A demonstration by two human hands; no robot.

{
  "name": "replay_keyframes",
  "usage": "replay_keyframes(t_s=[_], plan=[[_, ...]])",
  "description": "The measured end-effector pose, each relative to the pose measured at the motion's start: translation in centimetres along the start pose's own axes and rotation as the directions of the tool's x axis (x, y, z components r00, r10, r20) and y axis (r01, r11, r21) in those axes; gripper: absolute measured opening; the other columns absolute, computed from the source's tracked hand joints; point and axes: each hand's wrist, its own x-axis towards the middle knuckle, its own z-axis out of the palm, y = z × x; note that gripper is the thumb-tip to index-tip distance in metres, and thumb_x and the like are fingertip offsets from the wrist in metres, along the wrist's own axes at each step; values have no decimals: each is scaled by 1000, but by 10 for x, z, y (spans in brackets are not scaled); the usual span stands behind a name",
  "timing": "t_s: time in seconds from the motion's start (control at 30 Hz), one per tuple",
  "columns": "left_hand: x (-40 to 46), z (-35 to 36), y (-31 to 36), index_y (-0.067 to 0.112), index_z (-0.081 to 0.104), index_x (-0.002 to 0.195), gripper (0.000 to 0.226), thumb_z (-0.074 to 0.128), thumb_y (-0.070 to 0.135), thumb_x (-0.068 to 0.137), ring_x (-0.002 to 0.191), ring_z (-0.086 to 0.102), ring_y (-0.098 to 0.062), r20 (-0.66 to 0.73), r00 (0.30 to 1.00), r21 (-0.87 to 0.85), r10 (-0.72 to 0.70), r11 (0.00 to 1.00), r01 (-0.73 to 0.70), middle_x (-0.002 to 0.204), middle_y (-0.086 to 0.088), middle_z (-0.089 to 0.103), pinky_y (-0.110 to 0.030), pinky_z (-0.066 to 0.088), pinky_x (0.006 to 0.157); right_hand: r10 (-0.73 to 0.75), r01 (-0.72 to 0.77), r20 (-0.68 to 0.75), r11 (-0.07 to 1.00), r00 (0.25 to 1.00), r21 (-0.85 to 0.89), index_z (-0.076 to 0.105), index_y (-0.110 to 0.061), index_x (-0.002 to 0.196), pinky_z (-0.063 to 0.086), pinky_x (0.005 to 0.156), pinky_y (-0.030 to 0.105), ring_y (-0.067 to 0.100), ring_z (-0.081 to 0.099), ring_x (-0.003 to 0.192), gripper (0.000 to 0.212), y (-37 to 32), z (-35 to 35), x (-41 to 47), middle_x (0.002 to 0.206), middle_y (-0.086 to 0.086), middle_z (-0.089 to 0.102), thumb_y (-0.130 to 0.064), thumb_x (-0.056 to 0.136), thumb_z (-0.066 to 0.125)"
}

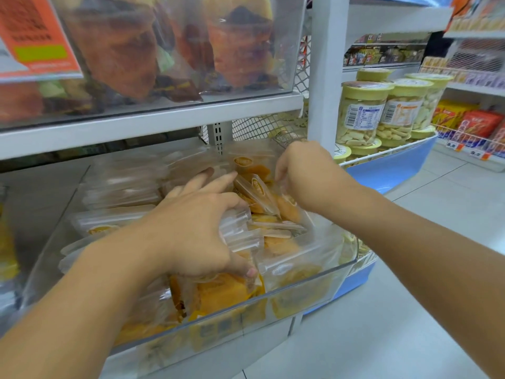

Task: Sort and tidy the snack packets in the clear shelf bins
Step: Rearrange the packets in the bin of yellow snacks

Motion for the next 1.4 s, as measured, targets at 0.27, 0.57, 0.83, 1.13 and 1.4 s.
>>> replay_keyframes(t_s=[0.27,0.57,0.83,1.13,1.4], plan=[[0,1,-1,50,27,150,113,70,86,53,152,-18,-11,-5,1000,-3,9,1000,-9,164,24,-15,-45,2,123,38,-6,354,996,935,-91,53,-8,76,35,45,21,15,46,58,23,-11,-1,6,70,2,47,-10,99,52],[0,2,-3,48,28,150,112,71,85,54,152,-17,-12,-16,1000,-10,21,1000,-22,165,22,-10,-44,1,123,41,-58,321,997,946,44,65,-5,96,49,60,31,26,64,83,17,-5,8,2,95,10,65,4,86,55],[1,3,-3,49,30,149,109,73,83,55,153,-16,-14,-26,1000,-14,12,1000,-12,165,18,-14,-44,2,123,25,57,-243,944,970,325,70,-15,92,49,73,29,21,61,84,23,-1,14,26,89,3,67,3,83,58],[1,2,-4,51,30,148,110,70,86,52,151,-19,-8,-4,1000,-16,15,1000,-15,164,25,-12,-45,1,123,52,-429,542,676,839,599,52,-19,138,52,95,60,35,54,127,58,7,35,36,138,8,57,-49,89,66],[1,2,-3,49,37,141,102,70,86,52,152,-17,-13,-7,1000,-17,4,1000,-4,165,20,-11,-45,3,123,-59,-16,210,941,976,338,62,-16,80,41,52,25,11,56,64,24,0,35,22,71,-4,57,-33,85,77]])
